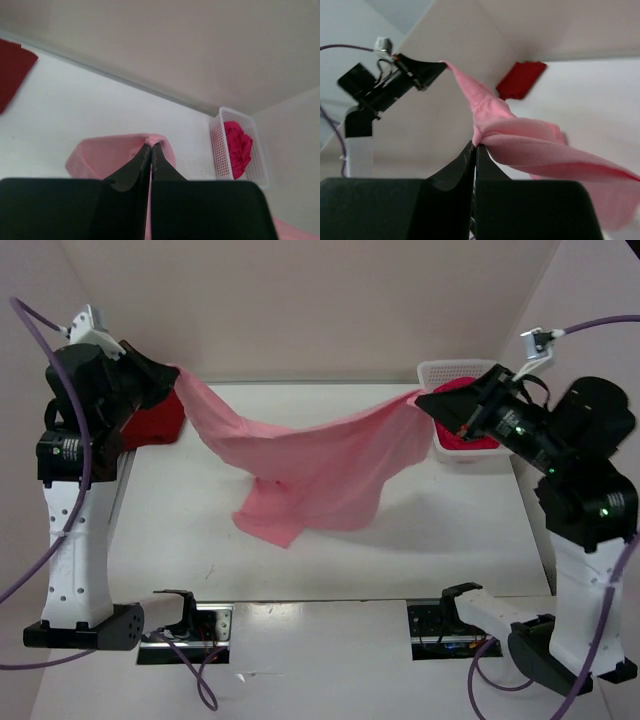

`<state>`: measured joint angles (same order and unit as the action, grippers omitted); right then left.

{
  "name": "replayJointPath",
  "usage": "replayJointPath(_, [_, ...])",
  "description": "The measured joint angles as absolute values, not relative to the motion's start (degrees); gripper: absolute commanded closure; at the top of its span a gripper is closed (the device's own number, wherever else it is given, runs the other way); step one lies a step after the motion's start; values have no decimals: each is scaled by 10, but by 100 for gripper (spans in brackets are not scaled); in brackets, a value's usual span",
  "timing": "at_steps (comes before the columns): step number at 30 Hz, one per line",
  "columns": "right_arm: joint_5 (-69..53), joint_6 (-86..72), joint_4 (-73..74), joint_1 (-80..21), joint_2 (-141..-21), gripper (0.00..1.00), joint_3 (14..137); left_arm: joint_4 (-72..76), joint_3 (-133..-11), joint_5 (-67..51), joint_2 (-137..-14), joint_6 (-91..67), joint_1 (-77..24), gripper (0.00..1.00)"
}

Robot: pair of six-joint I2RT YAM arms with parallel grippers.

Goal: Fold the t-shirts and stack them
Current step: Flatten out the tshirt

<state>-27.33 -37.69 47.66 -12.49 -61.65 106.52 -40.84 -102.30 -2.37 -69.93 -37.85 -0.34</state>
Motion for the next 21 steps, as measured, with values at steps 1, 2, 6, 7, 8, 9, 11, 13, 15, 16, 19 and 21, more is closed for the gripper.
replayJointPath(1, [-280,-380,467,-127,-616,100,1083,-404,-1042,-27,-703,-378,-3,100])
replayJointPath(2, [-288,-383,458,-128,-608,100,1082,-401,-1053,-29,-706,-378,-3,100])
replayJointPath(6, [-324,-393,410,-130,-576,100,989,-390,-1050,-42,-731,-376,5,100])
replayJointPath(7, [-331,-396,406,-129,-585,100,955,-383,-1040,-47,-739,-376,10,100])
replayJointPath(8, [-334,-396,409,-129,-604,100,936,-370,-1021,-57,-748,-376,18,100])
replayJointPath(9, [-334,-394,411,-129,-630,100,928,-360,-1001,-65,-760,-377,27,100])
replayJointPath(11, [-332,-378,410,-121,-705,100,935,-351,-971,-76,-807,-377,44,100])
replayJointPath(13, [-331,-364,409,-105,-781,100,949,-346,-968,-81,-865,-377,53,100])
replayJointPath(15, [-328,-352,410,-83,-859,100,984,-344,-980,-88,-931,-380,59,100])
replayJointPath(16, [-325,-349,419,-72,-896,100,1015,-349,-997,-91,-961,-382,61,100])
replayJointPath(19, [-314,-345,431,-50,-1022,100,1174,-359,-1090,-106,-1043,-400,65,100])
replayJointPath(21, [-309,-350,435,-43,-1102,100,1332,-361,-1171,-120,-1070,-416,70,100])
